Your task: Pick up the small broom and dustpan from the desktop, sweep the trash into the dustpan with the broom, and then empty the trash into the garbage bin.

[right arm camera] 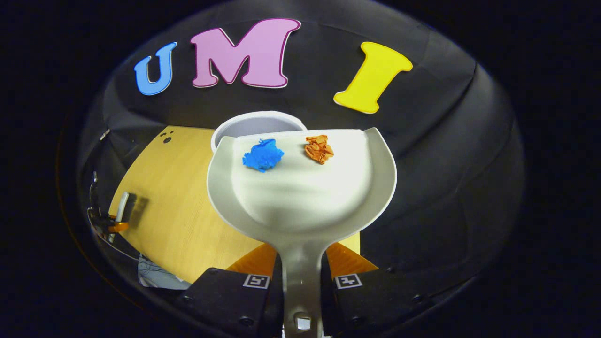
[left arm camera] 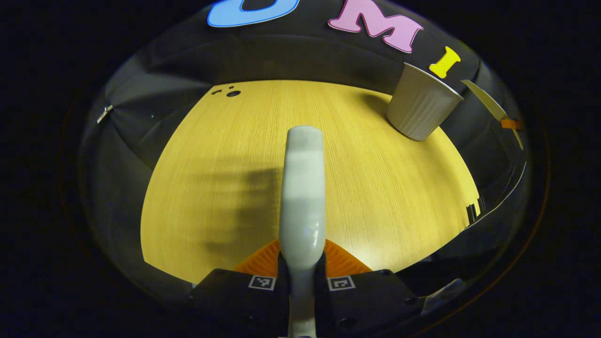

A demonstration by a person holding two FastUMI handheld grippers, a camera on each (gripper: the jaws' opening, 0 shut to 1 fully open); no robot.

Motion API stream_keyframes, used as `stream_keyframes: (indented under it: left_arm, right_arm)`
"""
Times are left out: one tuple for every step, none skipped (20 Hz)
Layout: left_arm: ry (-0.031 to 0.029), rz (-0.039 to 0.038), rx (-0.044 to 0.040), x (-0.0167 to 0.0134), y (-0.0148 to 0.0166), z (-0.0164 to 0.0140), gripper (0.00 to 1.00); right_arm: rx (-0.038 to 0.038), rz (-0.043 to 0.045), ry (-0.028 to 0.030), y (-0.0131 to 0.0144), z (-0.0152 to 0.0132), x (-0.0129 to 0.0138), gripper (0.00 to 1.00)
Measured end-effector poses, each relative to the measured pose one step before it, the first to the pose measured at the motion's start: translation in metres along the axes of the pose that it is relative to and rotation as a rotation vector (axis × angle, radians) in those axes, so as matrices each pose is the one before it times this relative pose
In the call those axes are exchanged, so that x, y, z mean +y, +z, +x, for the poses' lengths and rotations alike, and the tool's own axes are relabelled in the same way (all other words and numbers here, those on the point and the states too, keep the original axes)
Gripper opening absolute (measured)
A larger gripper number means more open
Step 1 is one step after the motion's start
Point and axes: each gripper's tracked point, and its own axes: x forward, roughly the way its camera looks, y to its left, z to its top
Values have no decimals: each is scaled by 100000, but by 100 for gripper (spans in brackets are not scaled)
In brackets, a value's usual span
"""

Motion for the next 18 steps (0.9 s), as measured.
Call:
stream_keyframes:
  left_arm:
    - [-1071, -1540, -779, -562, 349, -229, 26]
    - [-1243, -2443, -930, -586, 375, -269, 26]
    - [-1193, -2305, -1254, -536, 232, -188, 26]
    - [-1326, -2583, -911, -568, 52, -97, 27]
    - [-1414, -2997, -72, -534, 121, -68, 27]
    - [-1177, -2281, -654, -489, 87, -28, 27]
    - [-73, -974, -1006, -279, 199, -9, 27]
    - [589, -361, -699, -97, 73, -43, 25]
    - [301, -283, -659, -63, 118, -123, 27]
    - [-1, -692, -575, -125, 111, -76, 27]
    - [-156, -934, -502, -101, -16, -126, 25]
    - [21, -903, -426, 91, -3, -103, 27]
    - [406, -745, -103, 172, -116, -53, 25]
    - [835, -591, -121, 249, 3, -131, 27]
    - [774, -751, -176, 191, -13, -128, 25]
    - [551, -961, -242, 265, 9, -125, 27]
    - [551, -962, -206, 376, -70, -181, 27]
    - [683, -877, -308, 325, 36, -211, 27]
  right_arm:
    - [-679, 270, 227, 944, 626, 279, 38]
    - [-734, -1422, -316, 1170, 954, 198, 38]
    - [-718, -2723, -1392, 814, 890, -64, 35]
    - [-660, -4914, -3208, 894, 1150, -198, 35]
    - [-574, -4357, -3189, 603, 888, -247, 35]
    - [-785, -3858, -2597, 355, 749, -99, 35]
    - [-152, -1826, -1035, 375, 787, 208, 35]
    - [548, -259, -343, 425, 1099, 327, 39]
    - [365, -448, -654, 387, 1065, 152, 36]
    - [191, -743, -1014, 347, 910, 220, 35]
    - [-99, -1281, -1175, 196, 690, 203, 36]
    - [-1367, -1608, -1346, 368, 472, 20, 35]
    - [-1714, -2218, -1703, 433, 585, 9, 35]
    - [-1171, -2224, -2236, 422, 537, -28, 35]
    - [-873, -1879, -1941, 90, 383, -8, 36]
    - [-491, -1428, -1063, 193, 530, 165, 35]
    - [-318, -1724, -853, 123, 631, 310, 39]
    - [-207, -2273, -1358, 47, 552, 114, 39]
